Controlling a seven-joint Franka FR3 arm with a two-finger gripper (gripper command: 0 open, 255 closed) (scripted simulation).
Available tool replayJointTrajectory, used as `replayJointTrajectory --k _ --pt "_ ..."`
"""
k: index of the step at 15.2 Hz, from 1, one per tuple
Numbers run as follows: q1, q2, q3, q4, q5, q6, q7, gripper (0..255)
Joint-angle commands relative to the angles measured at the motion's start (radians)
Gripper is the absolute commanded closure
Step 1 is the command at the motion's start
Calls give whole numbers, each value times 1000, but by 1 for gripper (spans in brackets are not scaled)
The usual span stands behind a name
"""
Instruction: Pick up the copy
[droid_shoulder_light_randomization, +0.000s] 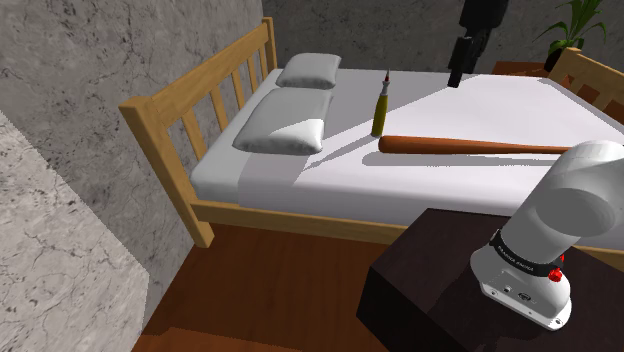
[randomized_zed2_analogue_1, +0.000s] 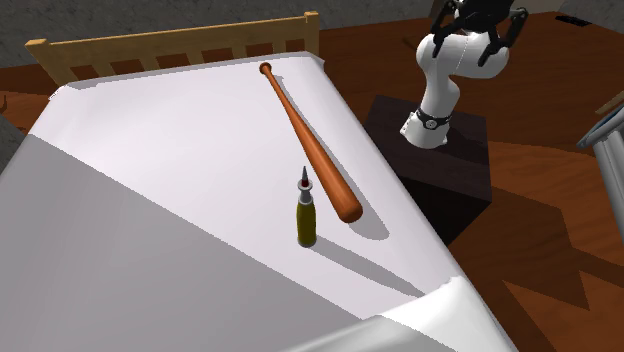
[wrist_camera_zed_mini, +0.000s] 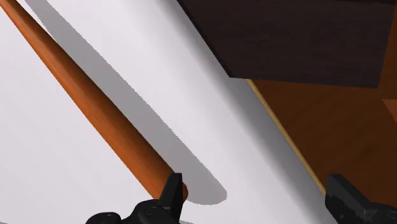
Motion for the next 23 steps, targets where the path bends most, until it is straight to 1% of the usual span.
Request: replayJointTrajectory --k 1,7,13,18,23 --pt "0 0 0 0 0 0 0 0" --pt "-21 162 -72 18 -19 188 -30 0" --pt "-32 348 -142 84 -9 353 -69 0" --pt "-37 517 -197 173 28 464 -113 0" --pt "-45 694 -245 294 98 546 -171 0"
